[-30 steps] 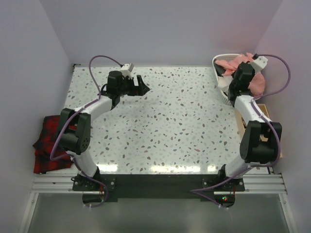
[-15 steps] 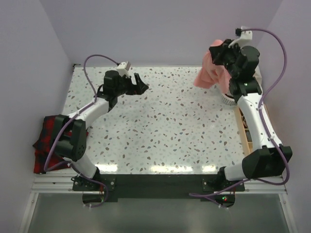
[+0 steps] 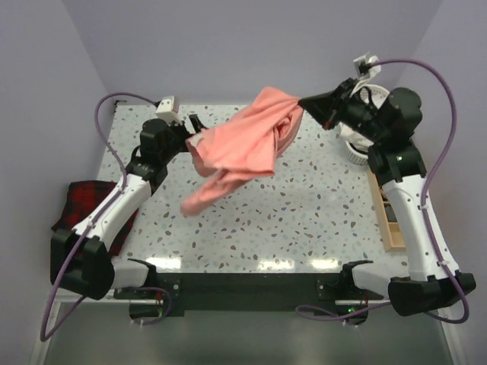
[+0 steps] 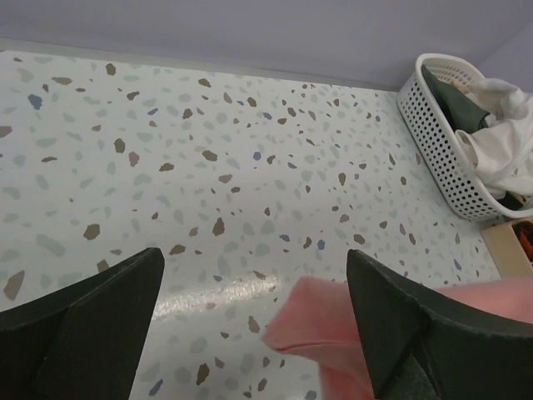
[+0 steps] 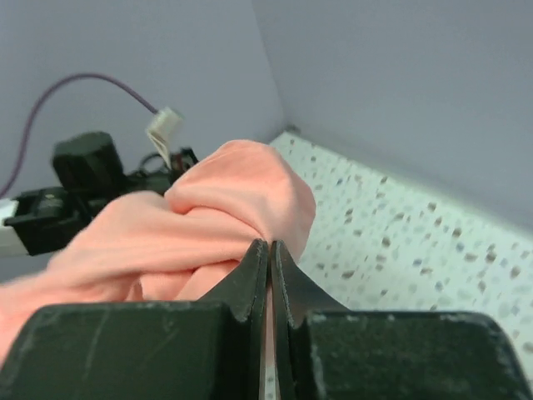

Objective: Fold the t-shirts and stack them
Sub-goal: Move the tshirt to the center of the board

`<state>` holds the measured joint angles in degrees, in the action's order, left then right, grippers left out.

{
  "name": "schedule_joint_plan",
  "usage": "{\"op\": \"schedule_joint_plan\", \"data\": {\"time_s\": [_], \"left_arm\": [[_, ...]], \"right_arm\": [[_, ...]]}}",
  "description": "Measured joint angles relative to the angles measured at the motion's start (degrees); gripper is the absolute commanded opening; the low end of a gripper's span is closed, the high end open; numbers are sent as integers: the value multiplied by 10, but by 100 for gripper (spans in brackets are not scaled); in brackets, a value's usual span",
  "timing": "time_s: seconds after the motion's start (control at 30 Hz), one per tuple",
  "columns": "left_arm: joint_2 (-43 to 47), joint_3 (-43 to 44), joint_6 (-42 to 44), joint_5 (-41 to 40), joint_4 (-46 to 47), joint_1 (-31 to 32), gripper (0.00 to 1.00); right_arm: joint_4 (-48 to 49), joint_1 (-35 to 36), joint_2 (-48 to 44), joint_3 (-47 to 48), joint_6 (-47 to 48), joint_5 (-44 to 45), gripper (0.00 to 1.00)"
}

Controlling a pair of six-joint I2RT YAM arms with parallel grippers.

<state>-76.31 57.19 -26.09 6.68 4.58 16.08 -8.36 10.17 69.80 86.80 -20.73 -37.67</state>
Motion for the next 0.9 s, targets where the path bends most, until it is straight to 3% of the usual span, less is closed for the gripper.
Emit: {"op": "schedule_joint_plan", "data": {"time_s": [0.13,0.17,0.2,0.27,0.3,0.43,0.67,0.9], "left_arm": [[100,-56,-5,-38,-28,0,98],[120,-66,-5,-45,-36,0,98],[145,-80,-4,-51,-47,0,98],[176,-93,-2,-55,-63,0,97],[188,-98,1,-54,-72,0,96],[191,-101,11,-31,-96,4,93],[179,-163,16,-13,-130,73,90],[143,-233,-27,-40,-160,136,91]], "right_arm": [[-7,3,-18,-185,-12,12,3],[-25,4,-7,-225,-10,23,28],[-45,6,9,-261,-7,35,40],[-82,8,41,-316,0,64,51],[-102,9,58,-349,8,88,62],[-160,9,38,-416,19,158,77],[-175,11,-102,-415,23,205,82],[-176,45,-56,-415,23,158,81]]}}
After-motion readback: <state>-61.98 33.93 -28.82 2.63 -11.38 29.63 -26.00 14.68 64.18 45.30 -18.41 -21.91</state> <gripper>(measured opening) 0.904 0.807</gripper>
